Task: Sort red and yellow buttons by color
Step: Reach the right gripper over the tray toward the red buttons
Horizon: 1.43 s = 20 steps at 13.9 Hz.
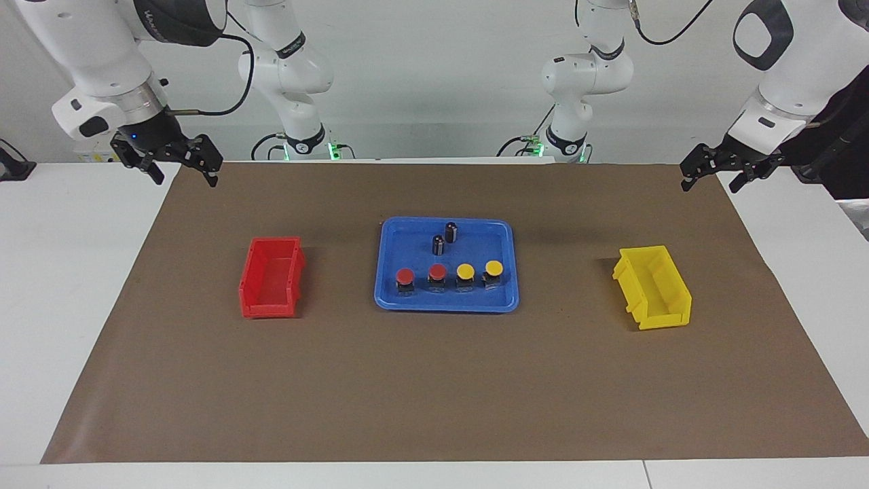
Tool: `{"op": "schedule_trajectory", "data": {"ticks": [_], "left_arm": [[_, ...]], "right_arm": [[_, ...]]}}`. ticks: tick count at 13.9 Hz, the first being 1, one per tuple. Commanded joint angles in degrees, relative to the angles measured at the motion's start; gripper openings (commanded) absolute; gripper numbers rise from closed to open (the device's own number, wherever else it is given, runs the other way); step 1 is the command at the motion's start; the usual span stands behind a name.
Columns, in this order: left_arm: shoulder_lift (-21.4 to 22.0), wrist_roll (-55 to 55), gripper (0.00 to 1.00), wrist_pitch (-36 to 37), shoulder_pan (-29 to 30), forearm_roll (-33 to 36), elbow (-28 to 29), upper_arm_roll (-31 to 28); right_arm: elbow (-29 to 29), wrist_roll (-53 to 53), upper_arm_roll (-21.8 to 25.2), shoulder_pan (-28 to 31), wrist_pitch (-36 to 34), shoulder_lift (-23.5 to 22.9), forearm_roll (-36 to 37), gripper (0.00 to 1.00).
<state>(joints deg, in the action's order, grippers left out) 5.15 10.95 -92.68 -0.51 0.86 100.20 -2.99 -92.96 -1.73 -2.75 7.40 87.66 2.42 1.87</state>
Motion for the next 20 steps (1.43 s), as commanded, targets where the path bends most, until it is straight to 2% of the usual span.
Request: {"op": "schedule_trajectory", "data": {"ticks": [1, 11, 14, 17, 20], "left_arm": [[0.7, 0.4, 1.0, 0.4, 0.1, -0.2, 0.7, 0.1], [0.7, 0.4, 1.0, 0.4, 0.1, -0.2, 0.7, 0.1], [0.7, 0.4, 1.0, 0.4, 0.1, -0.2, 0.7, 0.1], [0.7, 0.4, 1.0, 0.5, 0.1, -0.2, 0.7, 0.1], [0.7, 0.4, 1.0, 0.5, 0.1, -0.2, 0.7, 0.1]], "right_arm": [[-0.9, -0.9, -0.5, 1.0, 0.1, 0.9, -1.0, 1.0], [-1.0, -0.8, -0.9, 0.3, -0.3, 0.8, -0.9, 1.0], [1.1, -0.6, -1.4, 0.2, 0.3, -0.7, -0.7, 1.0], [8.5, 5.5, -2.5, -5.0, -0.6, -5.6, -1.0, 1.0], [13.1, 17.9, -2.6, -15.7, 1.4, -13.6, -0.6, 1.0]]}}
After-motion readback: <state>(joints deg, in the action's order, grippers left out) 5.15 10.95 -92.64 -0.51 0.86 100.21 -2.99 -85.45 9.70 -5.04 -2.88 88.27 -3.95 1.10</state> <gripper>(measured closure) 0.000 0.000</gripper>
